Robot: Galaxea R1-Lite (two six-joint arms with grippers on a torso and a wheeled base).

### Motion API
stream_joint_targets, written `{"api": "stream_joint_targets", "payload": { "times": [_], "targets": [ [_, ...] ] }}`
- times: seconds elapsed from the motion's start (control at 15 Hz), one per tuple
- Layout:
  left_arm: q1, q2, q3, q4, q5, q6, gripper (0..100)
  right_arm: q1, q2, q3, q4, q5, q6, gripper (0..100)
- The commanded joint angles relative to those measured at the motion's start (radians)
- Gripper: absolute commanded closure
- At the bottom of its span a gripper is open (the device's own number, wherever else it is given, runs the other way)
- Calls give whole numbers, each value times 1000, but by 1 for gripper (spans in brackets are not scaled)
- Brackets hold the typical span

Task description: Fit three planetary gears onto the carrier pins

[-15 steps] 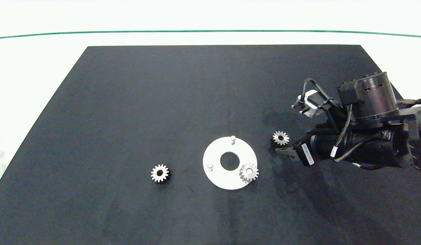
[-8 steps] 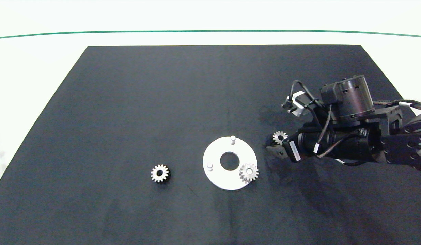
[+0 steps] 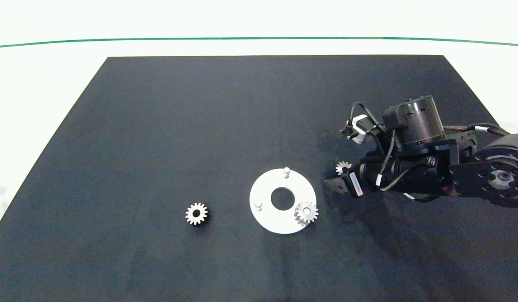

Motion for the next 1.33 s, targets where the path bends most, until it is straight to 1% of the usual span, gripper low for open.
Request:
{"api": "stream_joint_targets", "payload": {
  "times": [0.07,0.33,0.87,1.33],
  "targets": [
    [0,1,3,2,0,1,0,-4,17,-10,1,1,-1,1],
    [-2,1,3,2,-1,2,0,-6,17,-29,2,4,-1,9],
    [-5,3,-3,2,-1,1,0,-6,26,-29,1,4,-1,25],
    [-14,3,-2,2,0,1,0,-7,32,-31,-1,12,-1,39]
  ]
}}
